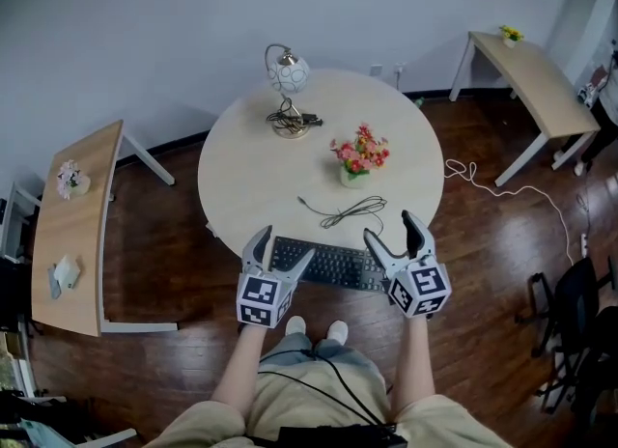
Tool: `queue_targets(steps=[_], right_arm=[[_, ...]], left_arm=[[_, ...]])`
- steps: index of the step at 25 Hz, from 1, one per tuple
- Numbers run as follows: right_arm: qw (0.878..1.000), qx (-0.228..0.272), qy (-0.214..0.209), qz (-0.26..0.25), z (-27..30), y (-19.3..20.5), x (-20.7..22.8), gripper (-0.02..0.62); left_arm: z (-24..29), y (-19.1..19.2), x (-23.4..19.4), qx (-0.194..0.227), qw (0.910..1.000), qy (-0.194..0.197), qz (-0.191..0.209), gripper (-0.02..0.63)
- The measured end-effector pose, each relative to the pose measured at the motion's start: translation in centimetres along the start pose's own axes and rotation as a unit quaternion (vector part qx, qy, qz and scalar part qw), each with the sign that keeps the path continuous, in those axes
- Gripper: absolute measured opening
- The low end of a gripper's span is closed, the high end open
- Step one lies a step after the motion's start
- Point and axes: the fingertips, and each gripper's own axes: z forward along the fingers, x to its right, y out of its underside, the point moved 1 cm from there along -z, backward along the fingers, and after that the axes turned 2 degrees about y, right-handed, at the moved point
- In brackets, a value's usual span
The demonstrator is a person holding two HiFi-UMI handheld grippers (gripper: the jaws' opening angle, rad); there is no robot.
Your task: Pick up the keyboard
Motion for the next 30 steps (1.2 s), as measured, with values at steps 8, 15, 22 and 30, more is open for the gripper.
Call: queue_targets(steps=[8, 15, 22, 30], right_arm=[[0.960, -0.199, -0.157, -0.122, 3.5, 10.4, -1.5, 0.391], [0.867, -0.372, -0.307, -0.128, 6.1, 21.5, -3.3, 0.388], [0.780, -0.486, -0.371, -0.133, 6.9, 28.5, -2.7, 0.388], [0.702, -0.570, -0.398, -0.153, 6.3, 32.8, -1.9, 0.360]], left_arm=[[2.5, 13.3, 6.0, -0.105, 0.9480, 0.095, -0.285, 0.396], [4.9, 21.8, 11.7, -0.160, 0.8433, 0.135, -0.495, 0.395], [8.5, 25.8, 12.9, -0.119, 0.7596, 0.115, -0.629, 0.394], [11.5, 27.7, 15.2, -0.109, 0.7086, 0.129, -0.685, 0.378]])
